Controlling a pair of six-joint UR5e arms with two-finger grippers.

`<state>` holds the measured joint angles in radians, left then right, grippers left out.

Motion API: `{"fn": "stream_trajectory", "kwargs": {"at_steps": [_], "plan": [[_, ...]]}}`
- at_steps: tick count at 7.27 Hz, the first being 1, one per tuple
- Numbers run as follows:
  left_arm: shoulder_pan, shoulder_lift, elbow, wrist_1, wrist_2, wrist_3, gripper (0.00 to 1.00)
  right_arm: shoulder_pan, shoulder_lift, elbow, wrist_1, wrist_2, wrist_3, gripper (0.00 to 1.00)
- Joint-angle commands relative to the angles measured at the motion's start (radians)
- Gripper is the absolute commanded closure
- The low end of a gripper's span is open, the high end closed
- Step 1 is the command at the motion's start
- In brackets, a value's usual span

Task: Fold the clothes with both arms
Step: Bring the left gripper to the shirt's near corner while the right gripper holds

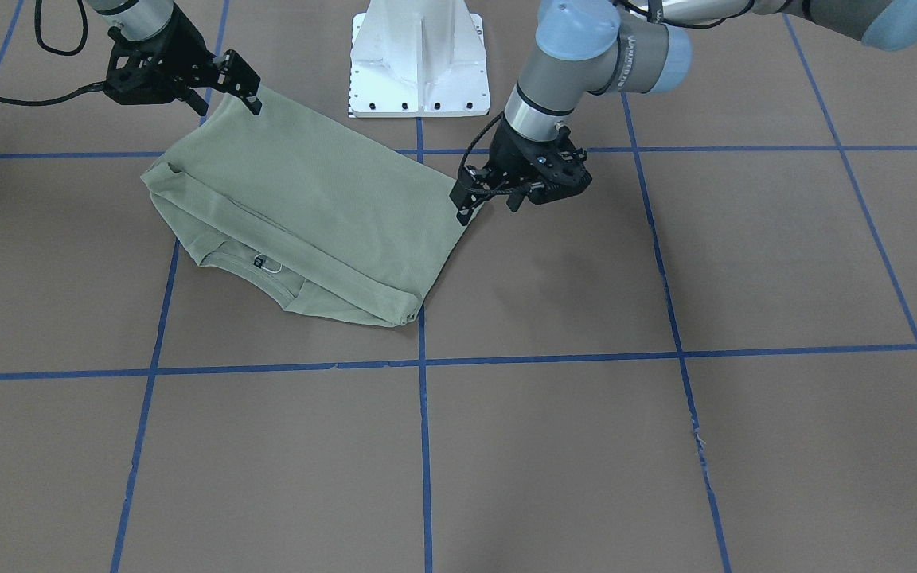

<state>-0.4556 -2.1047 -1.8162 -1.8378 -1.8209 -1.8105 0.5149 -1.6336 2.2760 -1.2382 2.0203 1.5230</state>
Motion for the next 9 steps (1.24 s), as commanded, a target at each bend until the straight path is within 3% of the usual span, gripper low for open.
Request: {"fn": "stream_trajectory", "kwargs": {"at_steps": [1,7,9], "plan": [[0.106,0.002,0.003,-0.001,0.055,-0.092,0.00,0.051,0.023,-0.007,-0.004,0.001,0.000,0.00],[0.118,0.028,0.075,0.003,0.084,-0.093,0.01,0.050,0.029,-0.015,-0.004,0.000,0.000,0.00],[0.124,0.017,0.090,0.002,0.084,-0.093,0.06,0.051,0.031,-0.015,-0.006,0.001,0.000,0.00]]}}
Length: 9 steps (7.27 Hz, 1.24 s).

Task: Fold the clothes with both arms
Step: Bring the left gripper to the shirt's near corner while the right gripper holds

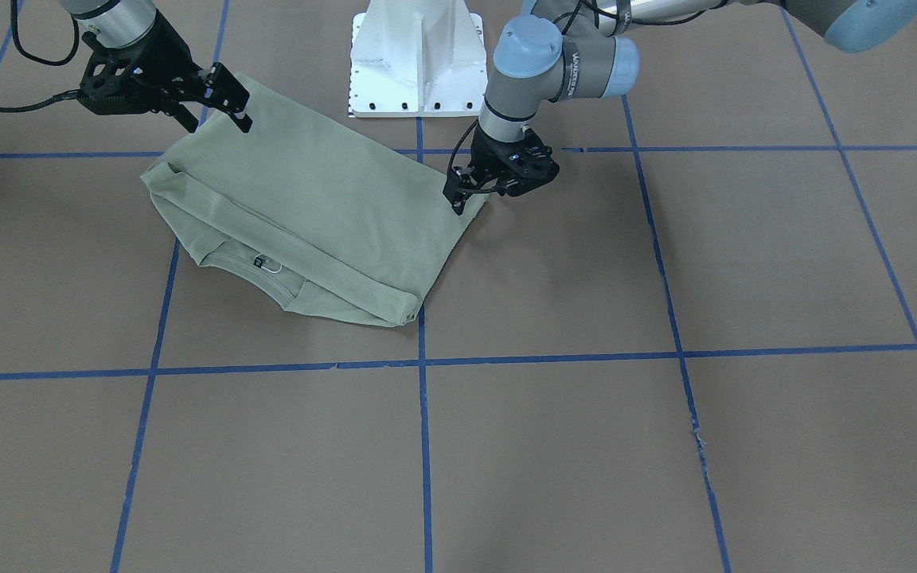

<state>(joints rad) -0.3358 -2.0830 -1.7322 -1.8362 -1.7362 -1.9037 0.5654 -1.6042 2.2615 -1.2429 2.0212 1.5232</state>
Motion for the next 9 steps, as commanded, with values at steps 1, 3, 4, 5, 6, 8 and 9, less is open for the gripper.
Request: {"fn": "stream_trajectory", "kwargs": {"at_steps": [1,3,4,5,6,8,9], "plan": [[0.004,-0.006,0.003,0.002,-0.002,0.002,0.11,0.001,0.001,0.000,-0.001,0.002,0.000,0.00],[0.004,-0.005,-0.012,0.005,-0.008,0.002,0.34,0.004,0.001,0.001,-0.001,0.002,-0.001,0.00],[0.004,-0.005,-0.010,0.005,-0.008,0.003,0.46,0.004,0.000,0.000,0.000,0.002,-0.001,0.00],[0.004,-0.005,-0.010,0.003,-0.008,0.003,0.53,0.005,0.000,0.001,-0.001,0.002,-0.001,0.00],[0.004,-0.005,-0.012,0.003,-0.008,0.003,0.64,0.005,0.000,0.001,-0.001,0.002,-0.001,0.00],[0.004,0.001,-0.018,0.005,-0.003,0.002,0.95,0.005,0.001,0.001,-0.001,0.002,0.000,0.00],[0.004,0.003,-0.018,0.005,-0.002,0.000,1.00,0.007,0.001,0.006,0.000,0.002,0.000,0.00]]}}
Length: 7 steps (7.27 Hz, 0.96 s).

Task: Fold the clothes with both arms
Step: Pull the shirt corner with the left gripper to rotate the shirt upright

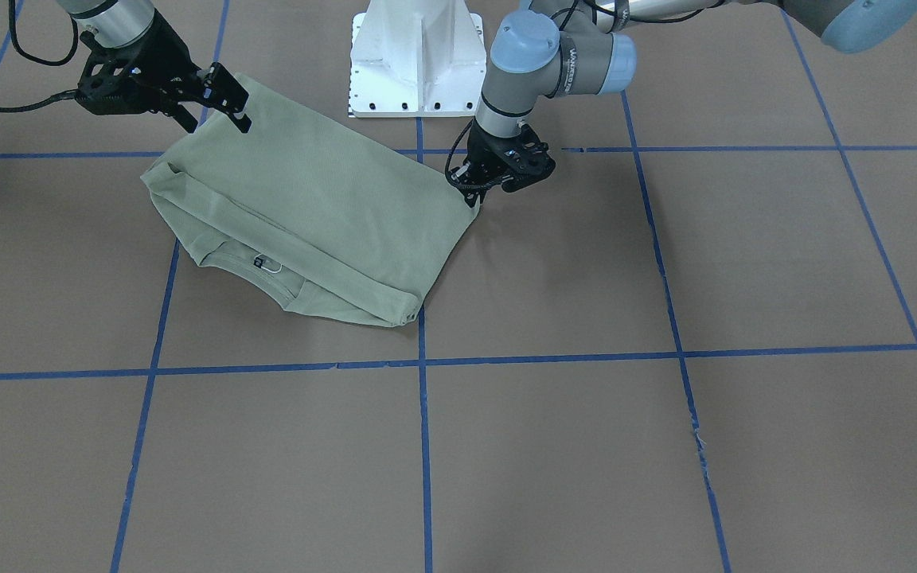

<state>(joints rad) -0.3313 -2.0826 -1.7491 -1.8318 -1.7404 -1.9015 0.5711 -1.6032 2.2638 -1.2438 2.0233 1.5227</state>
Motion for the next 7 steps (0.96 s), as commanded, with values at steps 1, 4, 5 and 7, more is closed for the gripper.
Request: {"fn": "stream_trajectory", "kwargs": {"at_steps": [1,4,5,7], "plan": [[-0.005,0.001,-0.001,0.000,0.002,-0.001,1.00,0.006,0.000,0.005,0.001,0.000,0.001,0.00],[-0.086,-0.004,0.005,0.000,0.004,0.013,1.00,0.018,0.011,0.016,0.006,0.002,0.001,0.00],[-0.121,-0.005,0.016,-0.004,0.005,0.021,1.00,0.016,0.012,0.014,0.006,0.000,0.001,0.00],[-0.185,-0.005,0.034,-0.009,0.004,0.064,1.00,0.019,0.017,0.014,0.006,0.000,0.001,0.00]]}}
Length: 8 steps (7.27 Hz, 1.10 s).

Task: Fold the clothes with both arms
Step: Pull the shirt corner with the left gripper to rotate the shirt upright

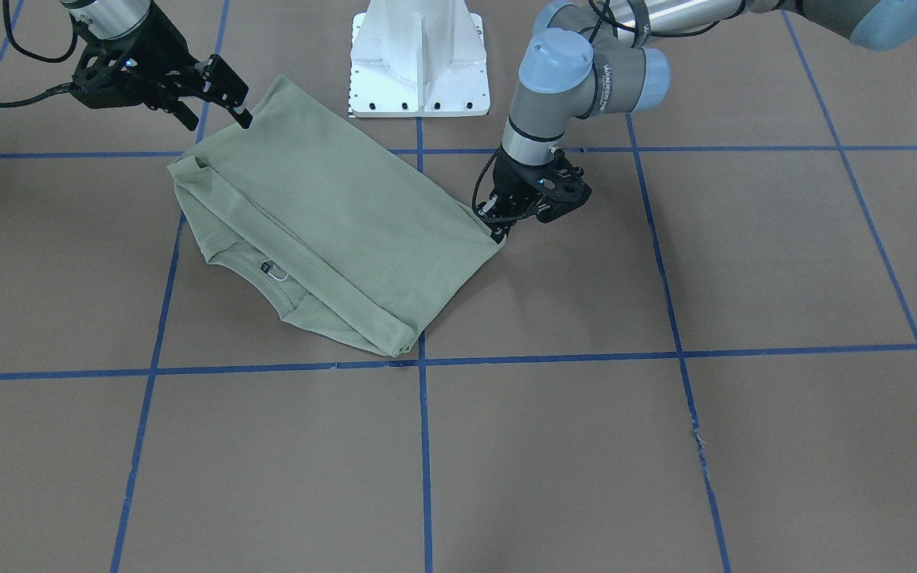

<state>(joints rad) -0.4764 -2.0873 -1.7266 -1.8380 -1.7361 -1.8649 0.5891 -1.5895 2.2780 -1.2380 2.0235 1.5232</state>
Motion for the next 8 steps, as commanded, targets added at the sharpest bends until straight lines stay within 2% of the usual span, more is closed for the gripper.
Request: {"fn": "stream_trajectory", "kwargs": {"at_steps": [1,3,5,8], "plan": [[-0.069,-0.007,0.037,-0.010,0.001,0.045,1.00,0.001,0.014,-0.002,0.000,0.000,0.000,0.00],[-0.128,-0.028,0.123,-0.099,0.006,0.078,1.00,0.001,0.029,-0.003,0.000,-0.002,0.002,0.00],[-0.166,-0.069,0.188,-0.136,0.029,0.107,1.00,0.000,0.031,-0.006,0.000,-0.003,0.002,0.00],[-0.211,-0.184,0.408,-0.264,0.073,0.170,1.00,-0.002,0.033,-0.014,0.000,-0.003,0.002,0.00]]}}
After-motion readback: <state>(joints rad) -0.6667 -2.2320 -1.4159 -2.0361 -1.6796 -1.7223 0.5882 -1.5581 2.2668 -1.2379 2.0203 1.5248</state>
